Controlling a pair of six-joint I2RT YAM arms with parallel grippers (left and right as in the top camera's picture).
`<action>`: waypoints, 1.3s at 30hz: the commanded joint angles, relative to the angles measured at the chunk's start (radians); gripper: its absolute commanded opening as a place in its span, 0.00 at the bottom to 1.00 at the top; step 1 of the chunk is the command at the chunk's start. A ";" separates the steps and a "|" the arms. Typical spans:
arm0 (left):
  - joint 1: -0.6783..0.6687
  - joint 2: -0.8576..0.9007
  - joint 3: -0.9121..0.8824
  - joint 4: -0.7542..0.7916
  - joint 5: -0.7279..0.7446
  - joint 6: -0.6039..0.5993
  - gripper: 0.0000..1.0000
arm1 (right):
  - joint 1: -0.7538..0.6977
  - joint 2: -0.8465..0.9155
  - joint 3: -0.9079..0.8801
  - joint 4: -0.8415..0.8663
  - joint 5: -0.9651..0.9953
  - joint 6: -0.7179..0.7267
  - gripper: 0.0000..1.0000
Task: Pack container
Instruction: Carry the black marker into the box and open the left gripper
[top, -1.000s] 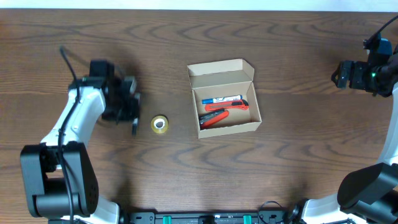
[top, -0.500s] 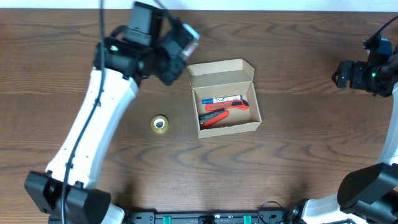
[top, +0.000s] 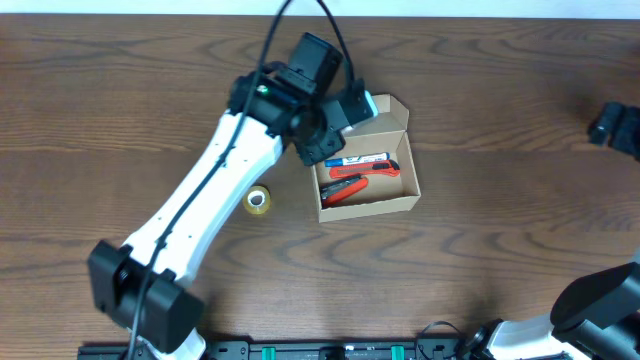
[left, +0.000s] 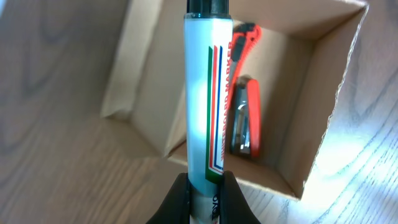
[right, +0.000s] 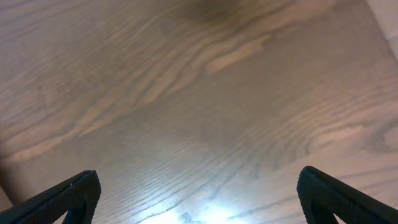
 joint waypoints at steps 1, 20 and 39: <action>-0.029 0.055 0.005 0.001 -0.005 0.023 0.06 | -0.035 -0.008 -0.003 0.002 -0.076 0.029 0.99; -0.135 0.265 0.005 0.027 -0.009 0.052 0.06 | -0.026 -0.008 -0.003 -0.008 -0.077 0.029 0.99; -0.124 0.391 0.004 0.038 -0.135 0.050 0.20 | -0.026 -0.008 -0.003 -0.013 -0.100 0.025 0.99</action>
